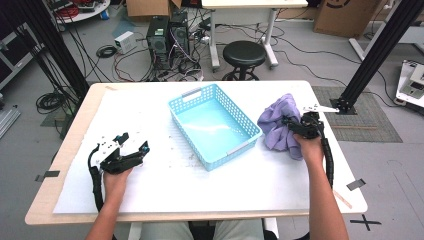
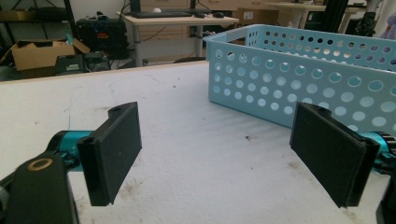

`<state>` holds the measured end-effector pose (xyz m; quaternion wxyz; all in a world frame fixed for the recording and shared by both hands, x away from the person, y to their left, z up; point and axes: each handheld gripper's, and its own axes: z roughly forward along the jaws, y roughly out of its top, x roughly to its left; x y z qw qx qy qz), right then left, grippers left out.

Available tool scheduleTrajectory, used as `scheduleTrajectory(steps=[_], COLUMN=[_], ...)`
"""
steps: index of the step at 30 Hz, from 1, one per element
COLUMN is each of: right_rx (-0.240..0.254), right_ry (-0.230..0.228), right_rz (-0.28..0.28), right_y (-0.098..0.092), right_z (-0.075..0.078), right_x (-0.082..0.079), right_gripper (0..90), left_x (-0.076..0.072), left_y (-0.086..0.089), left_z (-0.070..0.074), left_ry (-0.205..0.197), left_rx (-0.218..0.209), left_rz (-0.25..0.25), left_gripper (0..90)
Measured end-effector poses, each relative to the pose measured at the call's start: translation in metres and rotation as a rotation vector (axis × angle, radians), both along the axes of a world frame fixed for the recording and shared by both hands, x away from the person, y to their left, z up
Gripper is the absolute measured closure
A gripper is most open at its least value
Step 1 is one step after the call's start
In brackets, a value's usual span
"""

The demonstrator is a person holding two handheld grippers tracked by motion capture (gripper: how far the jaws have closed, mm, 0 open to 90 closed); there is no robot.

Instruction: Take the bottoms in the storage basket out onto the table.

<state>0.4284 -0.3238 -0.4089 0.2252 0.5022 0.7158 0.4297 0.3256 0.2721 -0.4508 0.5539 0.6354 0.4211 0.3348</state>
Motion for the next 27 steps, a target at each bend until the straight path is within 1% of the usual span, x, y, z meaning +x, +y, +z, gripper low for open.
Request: scheduleTrajectory(steps=[1, 2, 3, 4, 6, 7, 9, 10, 14, 17, 21, 24, 27], right_rx=[-0.008, -0.034, -0.049, -0.051, -0.026, 0.003, 0.023, 0.042, 0.037, 0.043, 0.056, 0.064, 0.070], right_ry=[-0.004, -0.015, -0.024, -0.031, -0.051, -0.059, -0.075, -0.085, -0.122, -0.125, -0.125, -0.125, -0.125], right_rz=[-0.009, -0.021, -0.024, -0.029, -0.041, -0.042, -0.041, -0.027, 0.015, 0.058, 0.124, 0.160, 0.188], right_y=[0.000, -0.001, -0.001, -0.003, -0.008, -0.012, -0.016, -0.018, -0.019, -0.016, -0.009, -0.004, 0.001], right_z=[0.001, 0.003, 0.004, 0.006, 0.009, 0.010, 0.012, 0.012, 0.013, 0.014, 0.012, 0.010, 0.009], right_x=[-0.001, -0.002, -0.004, -0.007, -0.013, -0.018, -0.025, -0.031, -0.048, -0.058, -0.064, -0.067, -0.068], right_gripper=[52.1, 45.5, 43.0, 40.6, 35.5, 32.9, 27.5, 26.8, 24.2, 21.9, 21.9, 21.9, 21.9], left_x=[0.000, 0.000, 0.000, 0.000, 0.000, 0.000, 0.000, 0.000, 0.000, 0.000, 0.000, 0.001, 0.001], left_y=[0.000, 0.000, 0.000, 0.000, 0.000, 0.000, 0.000, 0.000, 0.000, 0.000, 0.000, 0.000, 0.000], left_z=[0.000, 0.000, 0.000, 0.000, 0.000, 0.000, 0.000, 0.000, 0.000, 0.000, 0.000, 0.000, 0.000], left_ry=[0.000, 0.000, 0.000, 0.000, 0.002, 0.001, 0.002, 0.001, 0.003, 0.001, 0.003, 0.009, 0.012], left_rx=[-0.002, -0.003, -0.004, -0.003, -0.005, -0.005, -0.002, 0.001, -0.002, 0.000, -0.002, -0.002, -0.012], left_rz=[0.000, 0.000, 0.000, 0.000, -0.002, -0.001, -0.001, 0.000, 0.000, 0.003, 0.007, 0.004, 0.005], left_gripper=[16.6, 16.5, 16.5, 16.5, 16.5, 16.5, 16.5, 16.5, 16.5, 16.5, 16.5, 16.6, 16.5])
